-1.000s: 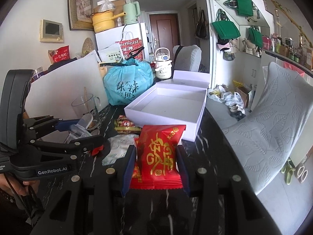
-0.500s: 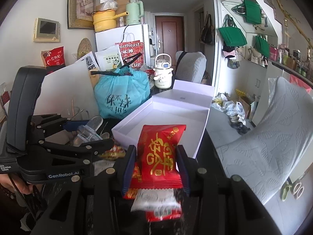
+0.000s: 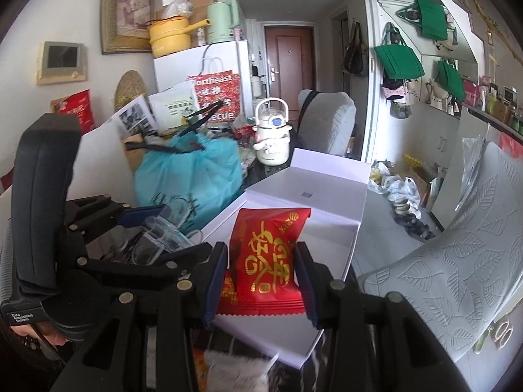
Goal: Organize objects
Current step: 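Release the red packet into the box while the left tool lowers the toy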
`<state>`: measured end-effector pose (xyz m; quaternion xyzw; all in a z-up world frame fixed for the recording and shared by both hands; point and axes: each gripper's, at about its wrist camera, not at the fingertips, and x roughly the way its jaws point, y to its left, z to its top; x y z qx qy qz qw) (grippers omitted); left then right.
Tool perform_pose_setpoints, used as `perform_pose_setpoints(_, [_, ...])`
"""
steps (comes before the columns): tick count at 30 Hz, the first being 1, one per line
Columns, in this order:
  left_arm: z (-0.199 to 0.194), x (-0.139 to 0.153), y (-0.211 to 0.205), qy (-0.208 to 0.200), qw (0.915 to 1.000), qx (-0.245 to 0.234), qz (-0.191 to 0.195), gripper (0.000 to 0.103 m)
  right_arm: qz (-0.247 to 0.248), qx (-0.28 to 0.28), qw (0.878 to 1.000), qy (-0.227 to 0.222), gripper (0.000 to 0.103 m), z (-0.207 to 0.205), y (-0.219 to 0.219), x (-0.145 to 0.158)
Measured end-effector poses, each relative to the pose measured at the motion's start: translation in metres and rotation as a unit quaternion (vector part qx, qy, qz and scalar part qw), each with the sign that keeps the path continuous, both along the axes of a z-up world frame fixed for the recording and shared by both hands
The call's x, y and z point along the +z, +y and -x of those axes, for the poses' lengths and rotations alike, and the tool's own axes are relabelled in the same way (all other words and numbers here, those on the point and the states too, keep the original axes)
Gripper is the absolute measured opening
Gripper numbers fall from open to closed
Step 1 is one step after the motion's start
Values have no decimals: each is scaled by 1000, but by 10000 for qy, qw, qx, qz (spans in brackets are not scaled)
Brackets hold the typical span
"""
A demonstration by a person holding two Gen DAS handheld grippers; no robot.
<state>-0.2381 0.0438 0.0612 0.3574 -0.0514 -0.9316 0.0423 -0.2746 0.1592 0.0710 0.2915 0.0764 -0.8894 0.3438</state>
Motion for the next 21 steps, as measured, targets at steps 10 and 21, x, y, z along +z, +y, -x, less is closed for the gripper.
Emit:
perform_pose_setpoints(10, [60, -2, -26, 80, 9994, 347, 10, 59, -85, -120, 9998, -140, 42, 63, -16, -1])
perform_pose_setpoints(21, [102, -38, -42, -248, 9988, 398, 143, 59, -359, 254, 9971, -613, 42, 125, -47, -38])
